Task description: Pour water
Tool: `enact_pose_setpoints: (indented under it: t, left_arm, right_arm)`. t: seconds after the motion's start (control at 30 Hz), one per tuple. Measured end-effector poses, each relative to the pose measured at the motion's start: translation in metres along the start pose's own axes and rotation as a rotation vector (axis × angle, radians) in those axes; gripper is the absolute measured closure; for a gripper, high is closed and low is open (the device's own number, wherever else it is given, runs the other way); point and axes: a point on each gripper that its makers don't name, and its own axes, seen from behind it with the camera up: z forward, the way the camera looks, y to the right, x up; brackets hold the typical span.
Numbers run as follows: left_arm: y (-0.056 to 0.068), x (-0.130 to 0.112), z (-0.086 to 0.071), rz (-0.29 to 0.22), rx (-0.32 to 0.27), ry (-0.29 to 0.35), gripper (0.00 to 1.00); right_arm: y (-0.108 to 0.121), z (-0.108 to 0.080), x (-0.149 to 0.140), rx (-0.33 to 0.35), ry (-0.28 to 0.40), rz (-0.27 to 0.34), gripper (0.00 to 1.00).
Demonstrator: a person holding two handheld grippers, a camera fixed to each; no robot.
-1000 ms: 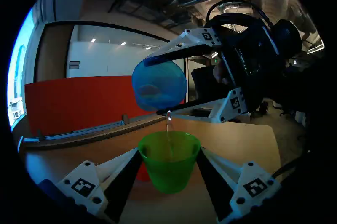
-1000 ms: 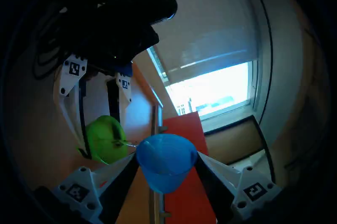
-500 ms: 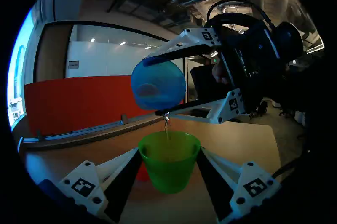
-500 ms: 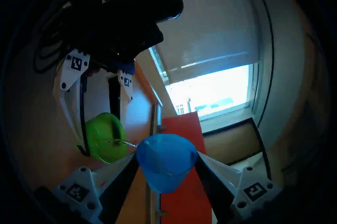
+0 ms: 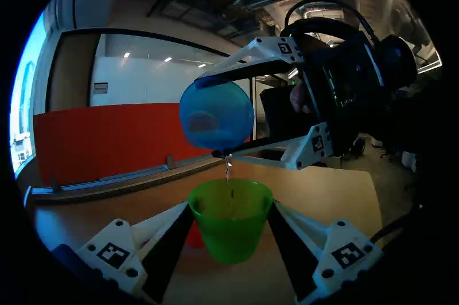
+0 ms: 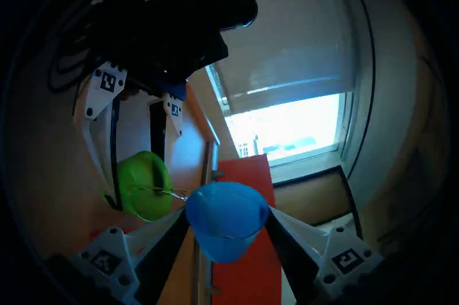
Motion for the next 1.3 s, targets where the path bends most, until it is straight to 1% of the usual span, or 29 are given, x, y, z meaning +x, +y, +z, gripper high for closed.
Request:
enact_pose_setpoints:
  t: [0.33,0.6,1.3]
  left_arm:
    - [0.0009,-0.0014,0.0007,0.001,-0.001,-0.003,0.14]
    - [0.0008,-0.0005,0.0010,0.002,-0.001,-0.002,0.14]
    - [0.0043,0.0005,0.0004,0.009,0.000,-0.001,0.14]
  right_arm:
    - [0.0007,0.0005,-0.0010,-0.010,-0.005,-0.034,0.08]
    - [0.0012,-0.0005,-0.0025,-0.015,-0.008,-0.050,0.09]
    - [0.0030,-0.0057,0.0037,-0.039,-0.016,-0.130,0.08]
